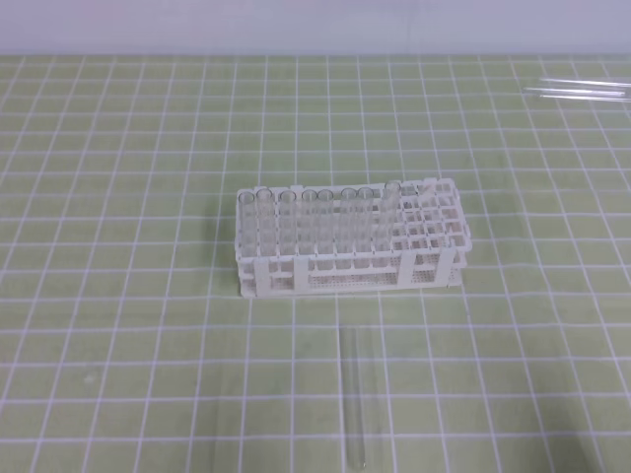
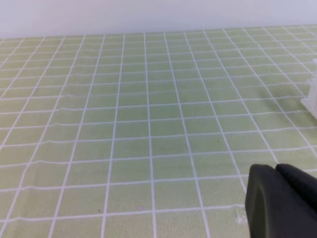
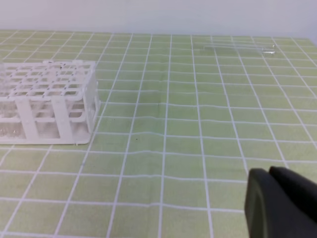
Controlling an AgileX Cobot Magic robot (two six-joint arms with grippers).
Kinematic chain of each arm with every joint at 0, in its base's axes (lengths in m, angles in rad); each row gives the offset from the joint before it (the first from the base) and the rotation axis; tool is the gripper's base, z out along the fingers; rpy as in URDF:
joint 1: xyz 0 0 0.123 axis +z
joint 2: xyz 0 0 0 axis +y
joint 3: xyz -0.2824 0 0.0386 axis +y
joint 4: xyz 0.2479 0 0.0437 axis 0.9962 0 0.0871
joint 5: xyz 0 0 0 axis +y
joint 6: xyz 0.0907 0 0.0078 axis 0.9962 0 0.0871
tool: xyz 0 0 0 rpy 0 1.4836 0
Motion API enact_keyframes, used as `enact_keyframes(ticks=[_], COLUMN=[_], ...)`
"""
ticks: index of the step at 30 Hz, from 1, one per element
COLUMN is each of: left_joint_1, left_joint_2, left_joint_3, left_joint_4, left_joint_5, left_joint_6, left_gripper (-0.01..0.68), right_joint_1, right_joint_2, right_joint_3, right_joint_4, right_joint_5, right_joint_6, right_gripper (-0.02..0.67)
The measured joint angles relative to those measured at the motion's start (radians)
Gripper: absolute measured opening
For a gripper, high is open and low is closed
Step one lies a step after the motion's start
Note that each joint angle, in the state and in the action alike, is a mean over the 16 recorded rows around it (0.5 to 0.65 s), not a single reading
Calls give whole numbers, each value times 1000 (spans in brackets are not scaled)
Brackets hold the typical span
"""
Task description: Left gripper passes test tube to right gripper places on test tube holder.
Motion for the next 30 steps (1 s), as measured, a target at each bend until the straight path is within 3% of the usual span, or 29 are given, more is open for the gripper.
enact_keyframes(ticks=[7, 22, 30], left_joint_1=[0, 0, 0], left_joint_2=[8, 0, 15], left_joint_3=[-3, -1, -62], left_joint_4=[-101, -463, -467], left_joint_5=[-48, -342, -213], left_joint_6=[-16, -232, -261], left_gripper=[-3, -2, -2], right_joint_1=[0, 0, 0], right_joint_2=[0, 0, 0], right_joint_3=[0, 0, 0], right_joint_4=[0, 0, 0], right_joint_5=[0, 0, 0], right_joint_6=[0, 0, 0], right_gripper=[-18, -18, -18])
